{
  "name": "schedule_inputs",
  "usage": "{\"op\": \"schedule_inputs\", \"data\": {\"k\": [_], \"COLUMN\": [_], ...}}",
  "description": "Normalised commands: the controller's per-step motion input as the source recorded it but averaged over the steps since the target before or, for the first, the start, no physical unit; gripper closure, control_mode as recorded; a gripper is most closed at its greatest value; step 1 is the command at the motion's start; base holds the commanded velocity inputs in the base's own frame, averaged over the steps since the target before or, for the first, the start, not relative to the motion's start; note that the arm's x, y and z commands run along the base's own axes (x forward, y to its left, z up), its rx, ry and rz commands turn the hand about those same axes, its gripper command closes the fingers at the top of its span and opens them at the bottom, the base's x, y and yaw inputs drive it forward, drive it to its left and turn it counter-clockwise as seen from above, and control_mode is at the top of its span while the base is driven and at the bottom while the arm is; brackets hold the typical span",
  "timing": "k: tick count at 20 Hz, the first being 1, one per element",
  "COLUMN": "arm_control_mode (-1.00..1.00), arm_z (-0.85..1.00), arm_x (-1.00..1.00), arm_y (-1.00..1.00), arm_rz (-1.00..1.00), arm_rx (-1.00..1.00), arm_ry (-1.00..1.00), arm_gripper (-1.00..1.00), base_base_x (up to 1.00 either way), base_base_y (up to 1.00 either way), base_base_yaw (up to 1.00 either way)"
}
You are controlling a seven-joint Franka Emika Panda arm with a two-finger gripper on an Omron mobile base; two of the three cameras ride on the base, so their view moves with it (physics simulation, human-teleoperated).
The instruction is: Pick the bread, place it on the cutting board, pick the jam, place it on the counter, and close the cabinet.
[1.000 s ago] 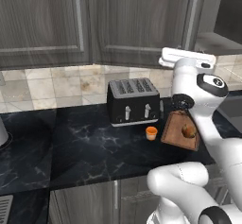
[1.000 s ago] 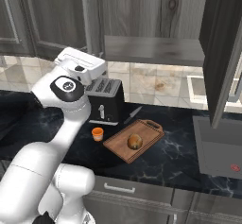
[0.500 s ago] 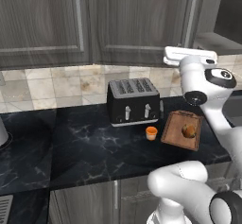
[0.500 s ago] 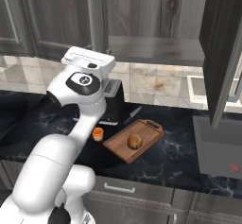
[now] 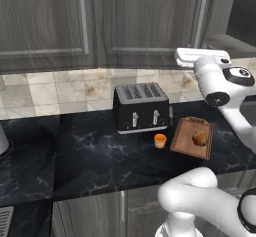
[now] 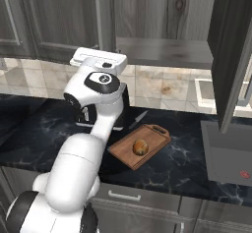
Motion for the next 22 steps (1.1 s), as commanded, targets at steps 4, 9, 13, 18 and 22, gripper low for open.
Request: {"op": "schedule_inputs", "data": {"k": [4, 9, 13, 18, 22], "arm_control_mode": [-1.0, -1.0, -1.0, -1.0, -1.0], "arm_z": [0.0, 0.0, 0.0, 0.0, 0.0], "arm_x": [0.32, 0.33, 0.33, 0.22, 0.21], "arm_y": [0.0, 0.0, 0.0, 0.0, 0.0], "arm_rz": [0.12, 0.11, 0.1, 0.08, 0.05], "arm_rx": [0.0, 0.0, 0.0, 0.0, 0.0], "arm_ry": [0.0, 0.0, 0.0, 0.03, 0.03], "arm_gripper": [-1.0, -1.0, -1.0, -1.0, -1.0], "base_base_x": [0.0, 0.0, 0.0, 0.0, 0.0], "base_base_y": [0.0, 0.0, 0.0, 0.0, 0.0], "base_base_yaw": [0.0, 0.0, 0.0, 0.0, 0.0]}}
